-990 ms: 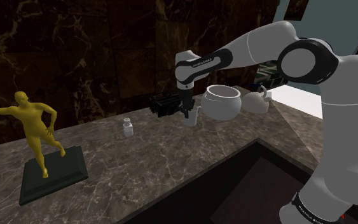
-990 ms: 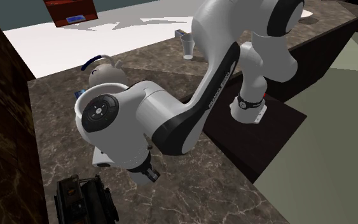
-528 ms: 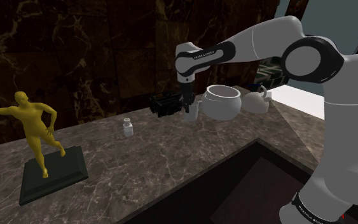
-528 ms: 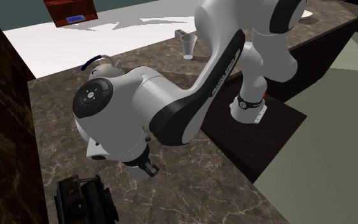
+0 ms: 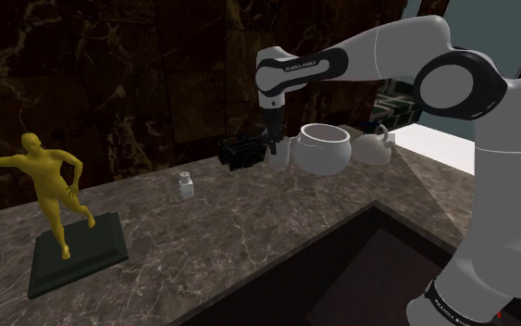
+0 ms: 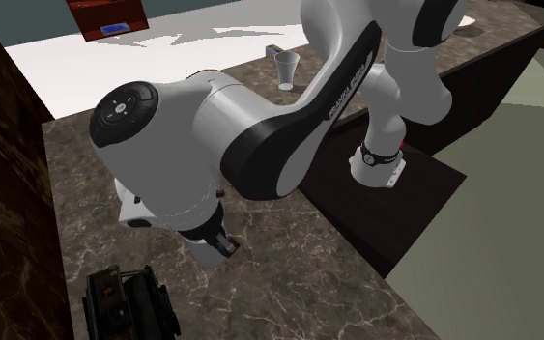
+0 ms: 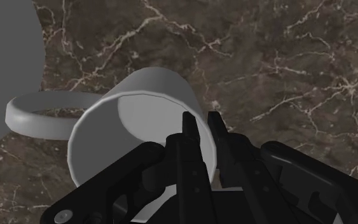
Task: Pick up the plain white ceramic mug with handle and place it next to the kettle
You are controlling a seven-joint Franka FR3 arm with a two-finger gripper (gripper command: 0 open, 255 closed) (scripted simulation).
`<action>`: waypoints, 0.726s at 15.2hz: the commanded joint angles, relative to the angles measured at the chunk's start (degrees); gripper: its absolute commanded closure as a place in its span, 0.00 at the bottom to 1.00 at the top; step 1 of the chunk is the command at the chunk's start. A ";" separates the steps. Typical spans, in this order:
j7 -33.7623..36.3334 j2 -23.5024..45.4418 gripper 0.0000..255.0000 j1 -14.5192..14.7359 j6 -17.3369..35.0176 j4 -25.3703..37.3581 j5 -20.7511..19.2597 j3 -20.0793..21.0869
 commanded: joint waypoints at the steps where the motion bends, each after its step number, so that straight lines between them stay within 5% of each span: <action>1: -0.05 -0.32 1.00 0.01 -1.34 1.00 0.02 0.01; 11: -0.33 -0.63 1.00 0.08 -8.89 8.25 0.06 0.02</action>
